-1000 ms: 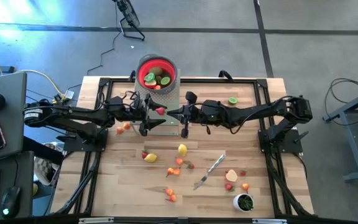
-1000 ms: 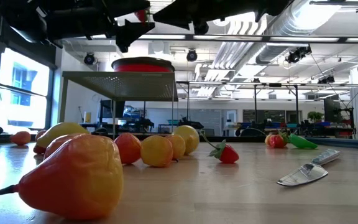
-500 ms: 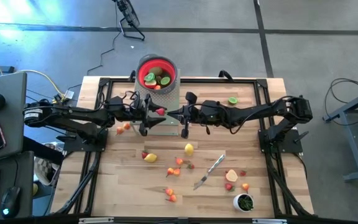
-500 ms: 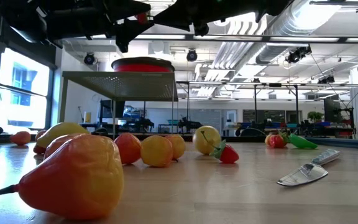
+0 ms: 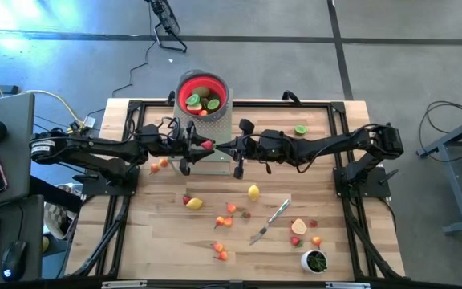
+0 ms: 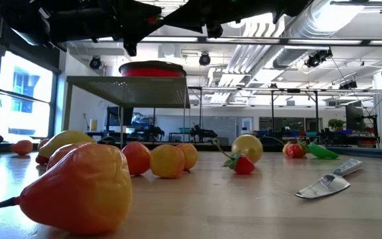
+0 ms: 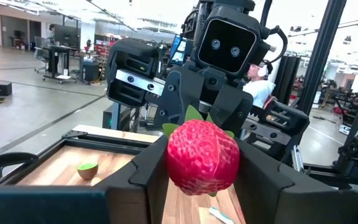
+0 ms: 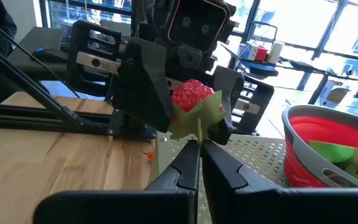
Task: Pick & Place Fruit
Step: Put the strawberry into the red strainer on the shelf
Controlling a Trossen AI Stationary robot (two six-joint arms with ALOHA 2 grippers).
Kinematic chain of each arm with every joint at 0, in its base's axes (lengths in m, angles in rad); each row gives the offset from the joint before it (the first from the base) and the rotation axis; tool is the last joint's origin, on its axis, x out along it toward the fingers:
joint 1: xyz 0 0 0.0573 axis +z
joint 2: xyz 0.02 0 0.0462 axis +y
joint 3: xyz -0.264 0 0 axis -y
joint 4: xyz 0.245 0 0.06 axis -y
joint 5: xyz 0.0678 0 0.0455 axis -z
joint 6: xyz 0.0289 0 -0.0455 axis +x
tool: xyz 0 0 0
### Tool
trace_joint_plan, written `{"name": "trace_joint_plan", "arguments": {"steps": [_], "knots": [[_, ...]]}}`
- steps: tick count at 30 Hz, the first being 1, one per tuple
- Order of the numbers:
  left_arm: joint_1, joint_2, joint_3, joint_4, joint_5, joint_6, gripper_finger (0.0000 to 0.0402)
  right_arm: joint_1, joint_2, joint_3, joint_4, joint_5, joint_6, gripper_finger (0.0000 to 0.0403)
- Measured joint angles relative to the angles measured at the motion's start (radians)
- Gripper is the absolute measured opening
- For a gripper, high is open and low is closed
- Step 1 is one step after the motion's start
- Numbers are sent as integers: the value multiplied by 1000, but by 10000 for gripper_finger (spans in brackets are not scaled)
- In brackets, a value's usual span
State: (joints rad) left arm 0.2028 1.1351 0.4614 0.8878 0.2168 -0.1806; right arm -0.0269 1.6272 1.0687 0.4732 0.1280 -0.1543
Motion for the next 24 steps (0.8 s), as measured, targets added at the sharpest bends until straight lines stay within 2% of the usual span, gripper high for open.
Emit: {"name": "trace_joint_plan", "arguments": {"steps": [8,12,15,20,24], "knots": [[0,0,0,0,0,0,148,0,0,0,0,0,0,5],[0,0,0,0,0,0,148,0,0,0,-2,0,-1,25],[0,0,0,0,0,0,148,0,0,0,-7,0,1,58],[0,0,0,0,0,-7,148,0,-11,0,-83,5,54,137],[0,0,0,0,-9,-7,148,1,-52,0,-156,77,53,195]]}}
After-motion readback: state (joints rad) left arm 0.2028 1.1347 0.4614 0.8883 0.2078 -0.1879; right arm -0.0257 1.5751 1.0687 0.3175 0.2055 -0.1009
